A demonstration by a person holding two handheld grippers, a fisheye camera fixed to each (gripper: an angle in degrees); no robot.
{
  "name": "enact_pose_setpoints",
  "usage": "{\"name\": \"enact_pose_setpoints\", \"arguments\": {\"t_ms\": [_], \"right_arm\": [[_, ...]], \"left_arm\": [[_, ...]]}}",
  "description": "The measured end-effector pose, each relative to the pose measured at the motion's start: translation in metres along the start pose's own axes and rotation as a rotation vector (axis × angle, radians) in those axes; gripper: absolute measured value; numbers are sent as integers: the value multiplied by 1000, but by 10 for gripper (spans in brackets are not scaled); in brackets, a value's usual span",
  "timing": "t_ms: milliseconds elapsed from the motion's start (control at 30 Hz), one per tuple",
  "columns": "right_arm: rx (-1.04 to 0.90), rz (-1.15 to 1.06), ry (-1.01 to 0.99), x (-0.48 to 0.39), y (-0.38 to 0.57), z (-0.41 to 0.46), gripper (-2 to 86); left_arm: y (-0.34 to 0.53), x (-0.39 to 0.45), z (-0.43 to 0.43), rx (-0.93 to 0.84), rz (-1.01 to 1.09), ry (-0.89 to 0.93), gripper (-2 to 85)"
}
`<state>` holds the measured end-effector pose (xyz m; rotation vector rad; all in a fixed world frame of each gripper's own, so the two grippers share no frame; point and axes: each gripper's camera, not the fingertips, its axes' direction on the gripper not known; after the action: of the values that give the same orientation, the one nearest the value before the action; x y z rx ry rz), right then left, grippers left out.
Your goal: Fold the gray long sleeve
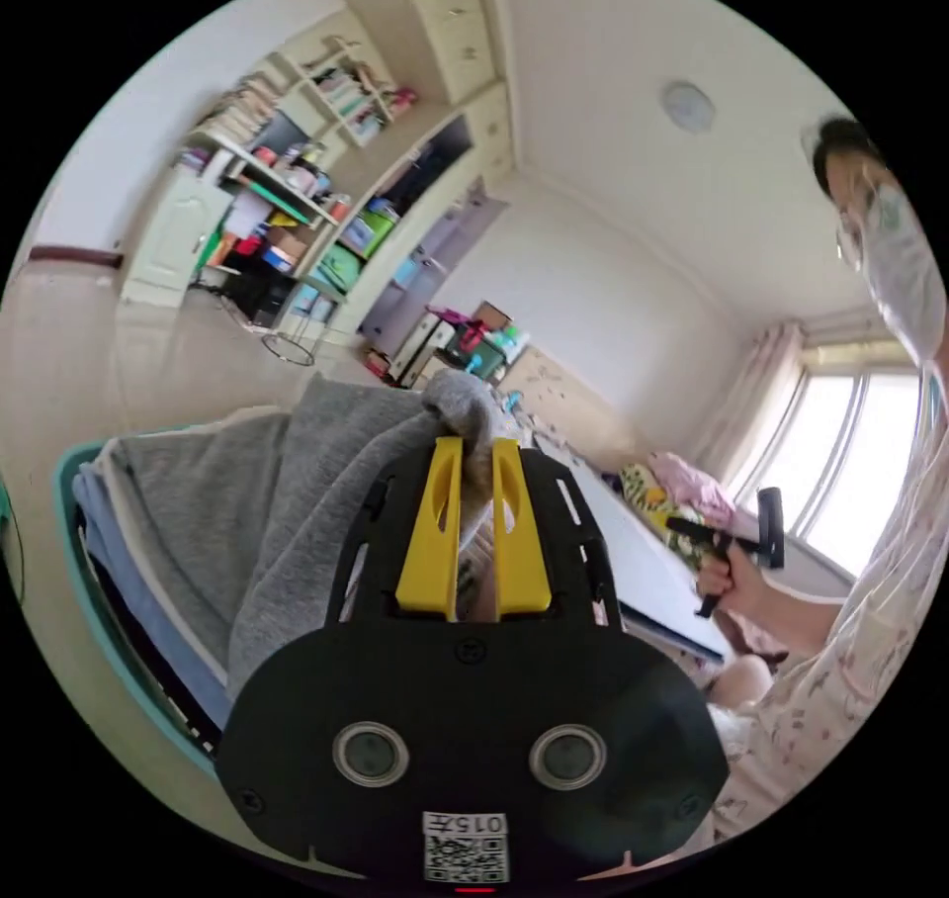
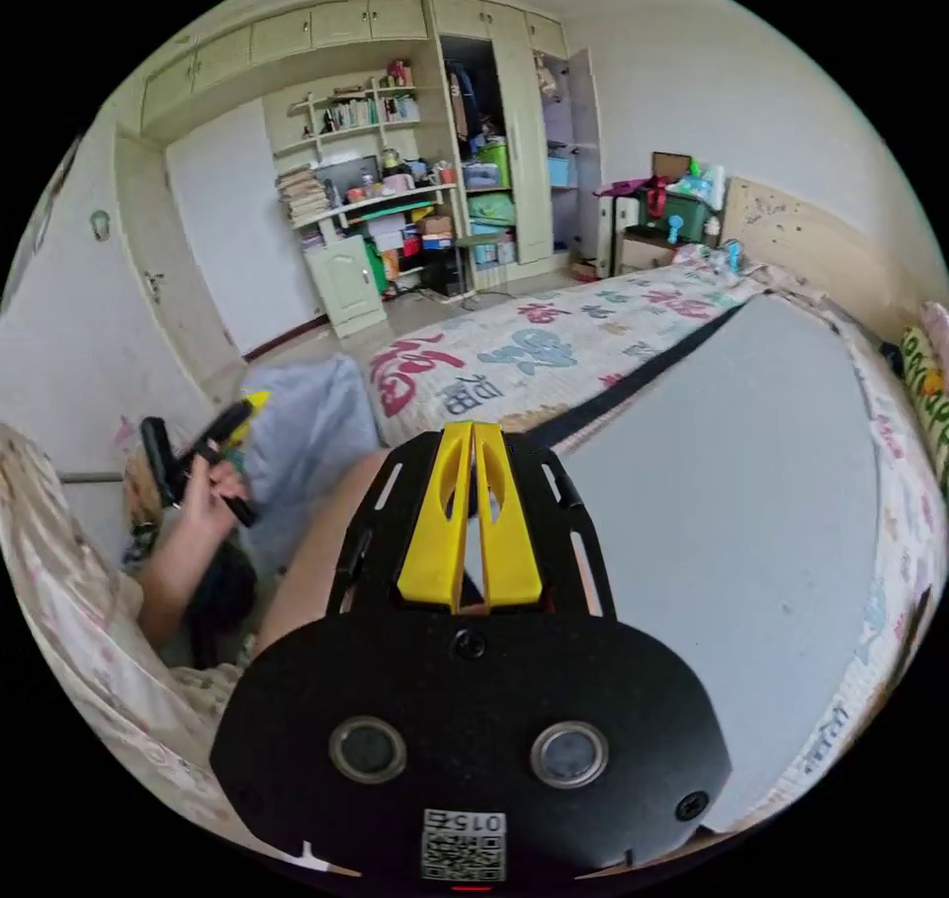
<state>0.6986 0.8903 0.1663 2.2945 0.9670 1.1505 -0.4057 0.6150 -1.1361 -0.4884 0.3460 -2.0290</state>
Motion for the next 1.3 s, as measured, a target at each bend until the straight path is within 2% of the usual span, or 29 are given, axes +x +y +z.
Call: {"name": "enact_pose_setpoints", "arguments": {"t_ms": [33, 100, 167, 233, 467, 667, 733, 800, 867, 900, 933, 1000, 1067, 1100, 1300], "right_arm": [[-7, 13, -72, 1, -7, 7, 9], [-74, 36, -364, 2, -31, 42, 88], [-156, 72, -479, -2, -46, 72, 135], [-206, 45, -556, -10, -56, 93, 143], [-324, 34, -510, -16, -91, 147, 161], [-352, 26, -439, -18, -105, 150, 143], [-407, 25, -405, -12, -106, 155, 127], [-454, 79, -423, 3, -104, 166, 115], [-448, 130, -443, 15, -103, 168, 113], [-441, 144, -436, 20, -103, 169, 112], [-437, 150, -433, 22, -104, 169, 112], [-424, 178, -437, 28, -105, 171, 111], [-424, 182, -438, 26, -106, 175, 112], [-423, 165, -429, 22, -107, 176, 112], [-426, 128, -405, 2, -112, 178, 112]], "left_arm": [[4, 9, 7, -24, 25, -4, 51], [20, 38, 31, -98, 116, -50, 51], [28, 52, 43, -145, 176, -70, 52], [33, 62, 48, -163, 230, -82, 53], [46, 66, 57, -192, 321, -120, 52], [45, 75, 64, -205, 443, -29, 53], [47, 66, 71, -247, 450, 30, 54], [43, 36, 74, -325, 442, 186, 36], [30, -3, 64, -348, 381, 354, 15], [18, -35, 50, -330, 317, 369, 9], [12, -51, 39, -306, 293, 338, 11], [-13, -117, -11, -151, 229, 57, 44], [-31, -167, -37, -81, 137, -176, 92], [-42, -197, -43, -97, 94, -273, 113], [-60, -274, 12, -310, 41, -461, 153]]}}
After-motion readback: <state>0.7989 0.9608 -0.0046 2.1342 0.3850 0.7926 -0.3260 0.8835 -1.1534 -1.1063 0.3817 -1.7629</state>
